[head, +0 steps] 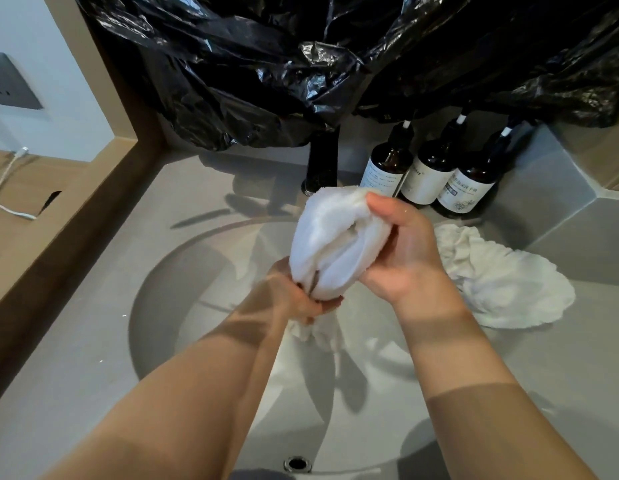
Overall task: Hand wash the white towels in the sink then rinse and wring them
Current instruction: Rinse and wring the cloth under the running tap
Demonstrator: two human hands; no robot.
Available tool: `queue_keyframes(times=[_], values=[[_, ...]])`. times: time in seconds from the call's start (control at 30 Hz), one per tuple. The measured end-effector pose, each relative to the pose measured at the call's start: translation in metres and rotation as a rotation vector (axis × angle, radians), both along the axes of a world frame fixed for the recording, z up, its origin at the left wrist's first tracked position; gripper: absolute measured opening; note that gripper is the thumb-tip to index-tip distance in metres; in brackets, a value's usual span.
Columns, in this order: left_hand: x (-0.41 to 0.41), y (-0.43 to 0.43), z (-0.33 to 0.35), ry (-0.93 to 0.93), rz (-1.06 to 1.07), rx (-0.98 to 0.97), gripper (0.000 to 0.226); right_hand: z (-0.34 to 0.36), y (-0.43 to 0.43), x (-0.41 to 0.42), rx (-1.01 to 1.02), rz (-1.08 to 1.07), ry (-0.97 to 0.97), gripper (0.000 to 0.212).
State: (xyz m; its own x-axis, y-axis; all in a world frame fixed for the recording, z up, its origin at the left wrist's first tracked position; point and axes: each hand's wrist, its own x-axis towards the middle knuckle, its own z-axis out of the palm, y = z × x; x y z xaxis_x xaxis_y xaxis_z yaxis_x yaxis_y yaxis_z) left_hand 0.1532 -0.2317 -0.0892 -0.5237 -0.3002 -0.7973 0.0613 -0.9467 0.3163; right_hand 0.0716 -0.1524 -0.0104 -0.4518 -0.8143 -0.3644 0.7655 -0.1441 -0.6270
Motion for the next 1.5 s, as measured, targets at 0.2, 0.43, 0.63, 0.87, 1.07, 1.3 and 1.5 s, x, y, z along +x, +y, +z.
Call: queue_keyframes(times=[0.2,0.43,0.63,0.87,1.07,1.3,1.5], values=[[0.008,-0.013,-0.032,-0.110,0.020,0.164,0.014,0.014,0.016,-0.005,-0.162,0.055,0.041,0.039],[0.025,-0.029,-0.035,0.203,-0.223,-0.294,0.023,0.010,0.029,-0.031,0.022,-0.115,0.179,0.019],[0.036,-0.040,-0.034,0.393,-0.286,-0.557,0.054,-0.062,0.013,-0.024,0.480,-0.036,0.429,0.026],[0.023,-0.040,-0.028,-0.038,-0.193,-0.683,0.044,-0.102,-0.002,-0.011,0.564,-0.019,0.261,0.029],[0.018,-0.043,-0.014,0.037,-0.370,-0.727,0.049,-0.089,-0.034,0.003,0.482,0.079,0.371,0.061],[0.009,-0.035,-0.011,-0.017,-0.221,-0.577,0.042,-0.095,-0.031,0.020,0.648,0.123,0.718,0.058],[-0.002,-0.021,-0.002,-0.096,-0.082,-0.622,0.037,-0.095,-0.031,0.015,0.732,0.042,1.100,0.054]])
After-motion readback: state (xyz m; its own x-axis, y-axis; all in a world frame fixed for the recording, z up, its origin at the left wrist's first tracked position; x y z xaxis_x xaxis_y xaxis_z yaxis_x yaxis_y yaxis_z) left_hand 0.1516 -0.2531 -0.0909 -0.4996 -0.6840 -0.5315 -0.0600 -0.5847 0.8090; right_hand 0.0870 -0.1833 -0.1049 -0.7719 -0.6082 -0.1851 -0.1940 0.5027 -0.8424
